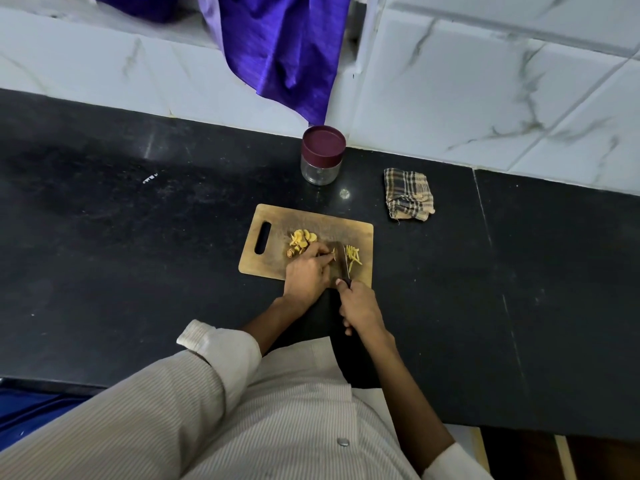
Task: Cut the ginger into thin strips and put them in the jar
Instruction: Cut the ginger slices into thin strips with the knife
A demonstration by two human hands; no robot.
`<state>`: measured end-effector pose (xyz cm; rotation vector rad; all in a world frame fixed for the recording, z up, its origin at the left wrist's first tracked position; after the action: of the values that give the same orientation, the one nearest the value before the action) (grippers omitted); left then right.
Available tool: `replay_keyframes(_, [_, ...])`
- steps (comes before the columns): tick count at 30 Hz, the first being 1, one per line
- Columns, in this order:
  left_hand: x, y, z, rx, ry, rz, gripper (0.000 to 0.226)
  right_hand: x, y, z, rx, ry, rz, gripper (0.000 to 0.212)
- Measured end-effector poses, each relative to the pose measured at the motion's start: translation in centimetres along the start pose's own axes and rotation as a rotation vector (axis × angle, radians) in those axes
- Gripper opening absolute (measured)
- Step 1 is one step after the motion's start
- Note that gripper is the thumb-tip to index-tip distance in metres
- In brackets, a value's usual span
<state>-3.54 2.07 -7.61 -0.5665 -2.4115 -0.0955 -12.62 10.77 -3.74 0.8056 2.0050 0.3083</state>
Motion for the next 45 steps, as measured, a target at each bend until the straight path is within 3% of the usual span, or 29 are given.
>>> replay_keyframes(13, [0.1, 0.2, 0.1, -0.006, -0.026, 0.029, 0.020, 0.0, -0.1, 0.3, -0.042, -0.037, -0.030, 0.031])
replay_keyframes(25, [0.4, 0.2, 0.0, -0.036, -0.003, -0.046, 0.028, -0.1, -0.4, -0.1, -0.083, -0.100, -0.001, 0.029])
replay_keyframes(45, [0.4, 0.1, 0.2, -0.005, -0.023, -0.021, 0.020, -1.2, -1.6, 0.3, -0.078, 0.198, 0.042, 0.033])
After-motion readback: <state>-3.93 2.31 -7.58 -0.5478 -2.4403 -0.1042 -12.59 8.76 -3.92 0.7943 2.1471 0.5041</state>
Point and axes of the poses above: each hand's wrist, its own y-axis away from the middle knuckle, its own z-axis out of the palm, x = y × z, the point moved 1 cm from there along -y, towards the middle knuckle, and after that the axes turned 10 degrees about -z, right-handed, at the moved point
